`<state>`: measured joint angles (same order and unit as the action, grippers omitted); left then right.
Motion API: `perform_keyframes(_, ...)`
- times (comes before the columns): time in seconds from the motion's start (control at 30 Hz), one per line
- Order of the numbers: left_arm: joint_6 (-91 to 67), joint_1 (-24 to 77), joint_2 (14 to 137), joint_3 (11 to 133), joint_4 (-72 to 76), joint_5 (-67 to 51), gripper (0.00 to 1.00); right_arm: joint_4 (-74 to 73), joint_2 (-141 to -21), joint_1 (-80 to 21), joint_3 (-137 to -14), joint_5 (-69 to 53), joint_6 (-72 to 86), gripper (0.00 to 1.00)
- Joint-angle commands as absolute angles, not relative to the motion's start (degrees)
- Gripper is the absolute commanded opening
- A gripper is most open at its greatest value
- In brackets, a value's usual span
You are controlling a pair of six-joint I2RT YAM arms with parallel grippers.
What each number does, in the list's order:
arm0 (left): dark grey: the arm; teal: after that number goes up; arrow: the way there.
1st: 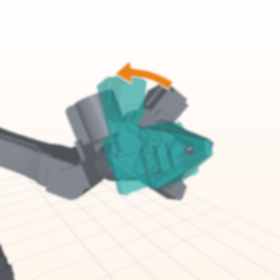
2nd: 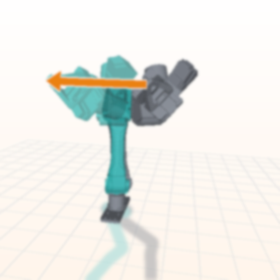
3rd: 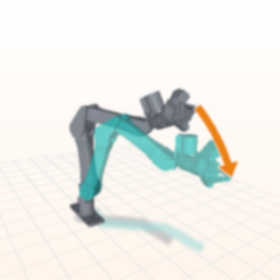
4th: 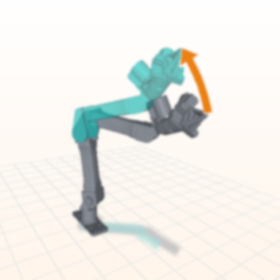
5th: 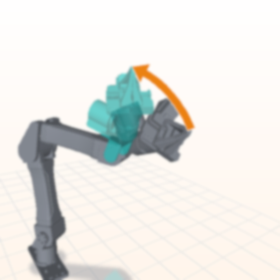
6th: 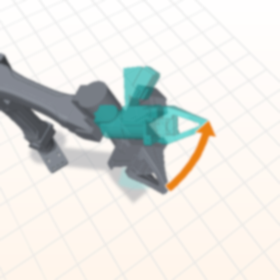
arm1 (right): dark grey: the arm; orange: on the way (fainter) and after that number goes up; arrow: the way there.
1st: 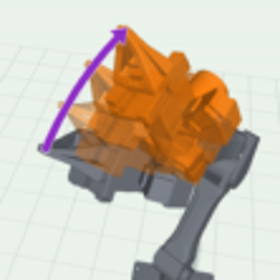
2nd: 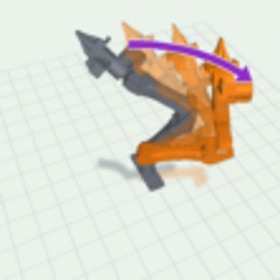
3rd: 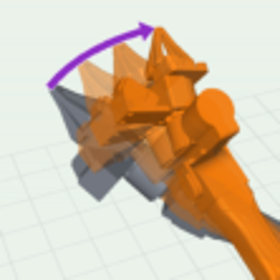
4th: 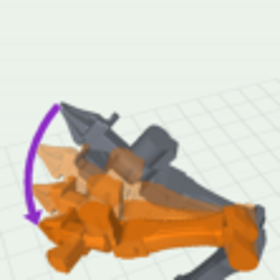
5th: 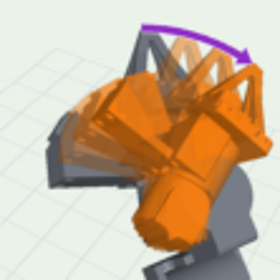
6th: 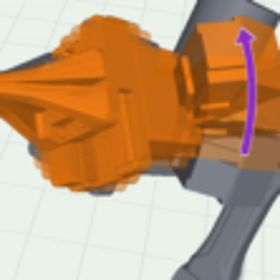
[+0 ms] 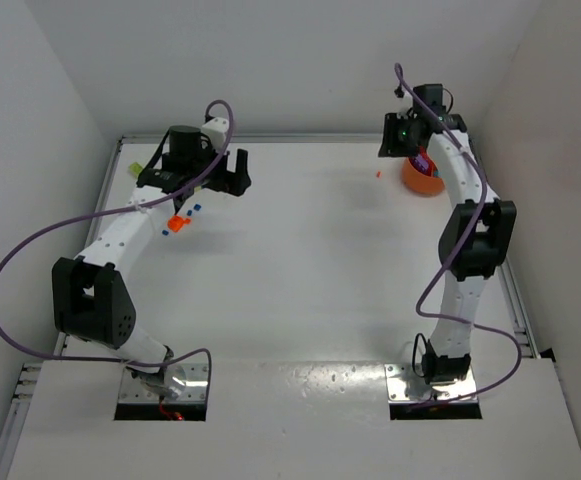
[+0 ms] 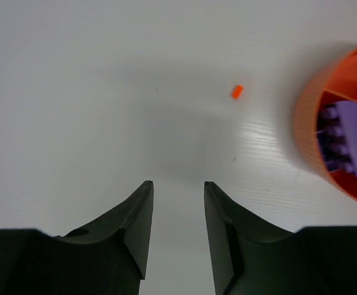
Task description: Sort the legos into containers by color
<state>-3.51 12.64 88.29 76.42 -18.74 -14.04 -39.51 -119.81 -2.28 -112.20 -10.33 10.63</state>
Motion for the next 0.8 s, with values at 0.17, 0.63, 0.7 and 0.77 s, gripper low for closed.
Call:
perform_keyframes(0.17, -1.5, 12.2, 87.3, 76.2, -17.7, -18.0, 1.00, -34.5, -115.9, 4.7, -115.2, 6.1, 8.5, 0.57)
perform_keyframes(0.63, -1.5, 12.2, 87.8, 76.2, -17.7, -18.5, 1.00, -35.9, -121.9, 12.1, -117.5, 9.8, 0.1, 0.75)
perform_keyframes(0.7, -1.5, 12.2, 87.8, 76.2, -17.7, -18.5, 1.00, -34.0, -120.9, 12.1, -114.6, 9.8, -0.6, 0.84)
perform_keyframes(0.77, -1.5, 12.2, 87.8, 76.2, -17.7, -18.5, 1.00, -32.1, -119.6, 12.1, -111.1, 9.8, -0.6, 0.86)
